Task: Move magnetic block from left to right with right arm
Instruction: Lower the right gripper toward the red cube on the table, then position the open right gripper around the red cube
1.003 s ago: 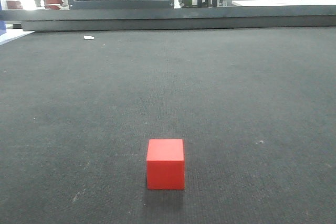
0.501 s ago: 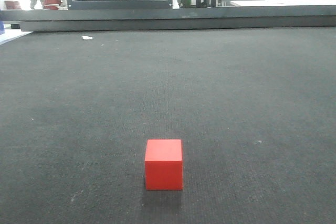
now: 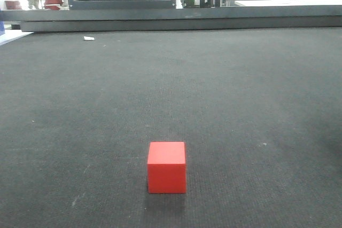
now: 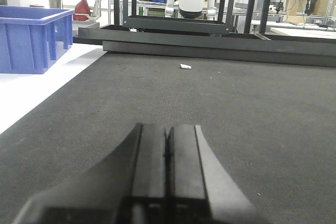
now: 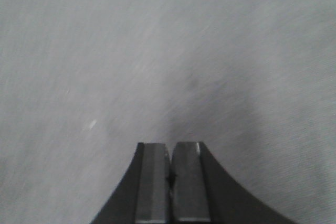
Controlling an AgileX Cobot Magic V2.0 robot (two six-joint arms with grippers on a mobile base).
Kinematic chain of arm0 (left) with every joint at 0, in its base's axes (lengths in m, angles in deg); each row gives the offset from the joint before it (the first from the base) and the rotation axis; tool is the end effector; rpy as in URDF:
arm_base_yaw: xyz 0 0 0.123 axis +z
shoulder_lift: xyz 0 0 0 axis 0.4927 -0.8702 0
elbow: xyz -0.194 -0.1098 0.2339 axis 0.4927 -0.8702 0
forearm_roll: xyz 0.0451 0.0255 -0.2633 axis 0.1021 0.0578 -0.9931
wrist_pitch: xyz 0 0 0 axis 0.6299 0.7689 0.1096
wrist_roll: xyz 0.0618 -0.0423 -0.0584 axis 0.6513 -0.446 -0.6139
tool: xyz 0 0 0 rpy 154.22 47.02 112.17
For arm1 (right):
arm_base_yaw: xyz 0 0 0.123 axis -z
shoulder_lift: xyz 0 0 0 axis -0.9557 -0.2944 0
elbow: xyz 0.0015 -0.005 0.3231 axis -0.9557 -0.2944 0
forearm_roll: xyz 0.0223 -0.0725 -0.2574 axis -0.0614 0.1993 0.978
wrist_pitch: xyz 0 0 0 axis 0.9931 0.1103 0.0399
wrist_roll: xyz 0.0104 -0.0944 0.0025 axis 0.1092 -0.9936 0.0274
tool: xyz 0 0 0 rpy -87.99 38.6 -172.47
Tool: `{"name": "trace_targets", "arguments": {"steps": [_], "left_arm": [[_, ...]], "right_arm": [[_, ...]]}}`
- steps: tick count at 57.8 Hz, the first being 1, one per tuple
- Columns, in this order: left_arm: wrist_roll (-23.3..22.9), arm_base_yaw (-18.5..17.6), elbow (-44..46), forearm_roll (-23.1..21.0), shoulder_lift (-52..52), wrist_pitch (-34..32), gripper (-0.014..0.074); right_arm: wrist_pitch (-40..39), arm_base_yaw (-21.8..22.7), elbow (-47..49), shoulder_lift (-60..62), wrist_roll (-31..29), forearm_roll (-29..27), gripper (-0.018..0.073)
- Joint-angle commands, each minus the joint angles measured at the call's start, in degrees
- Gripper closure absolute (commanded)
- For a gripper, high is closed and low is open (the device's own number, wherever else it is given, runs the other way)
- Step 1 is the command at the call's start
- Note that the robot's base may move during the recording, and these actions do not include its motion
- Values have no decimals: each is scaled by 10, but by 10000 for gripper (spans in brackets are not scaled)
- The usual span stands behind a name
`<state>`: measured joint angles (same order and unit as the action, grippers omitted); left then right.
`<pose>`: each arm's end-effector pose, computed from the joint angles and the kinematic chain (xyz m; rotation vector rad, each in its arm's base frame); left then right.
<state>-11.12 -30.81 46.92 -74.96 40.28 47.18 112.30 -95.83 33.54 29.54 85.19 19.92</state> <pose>0.0387 -0.0005 0.2063 -0.0256 1.4631 -0.0582 0.1628 0.0603 0.2883 0.0615 2.4079 0.2847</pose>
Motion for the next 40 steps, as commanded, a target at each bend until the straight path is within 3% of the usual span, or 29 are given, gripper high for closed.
{"name": "trace_targets", "arguments": {"steps": [1,5,8,22,40], "left_arm": [[0,-1,-4,-3,6,-50,722],[0,-1,-4,-3,6,-50,722],[0,-1,-4,-3,6,-50,722],[0,-1,-4,-3,6,-50,722],[0,-1,-4,-3,6,-50,722]], "right_arm": [[29,-36,60,-33,15,14,190],[87,-63,102,-69,63,14,8],[129,-82,130,-93,95,14,-71],[281,-154,257,-211,194,-13,-42],[300,-227,378,-347,204,-57,-42]]}}
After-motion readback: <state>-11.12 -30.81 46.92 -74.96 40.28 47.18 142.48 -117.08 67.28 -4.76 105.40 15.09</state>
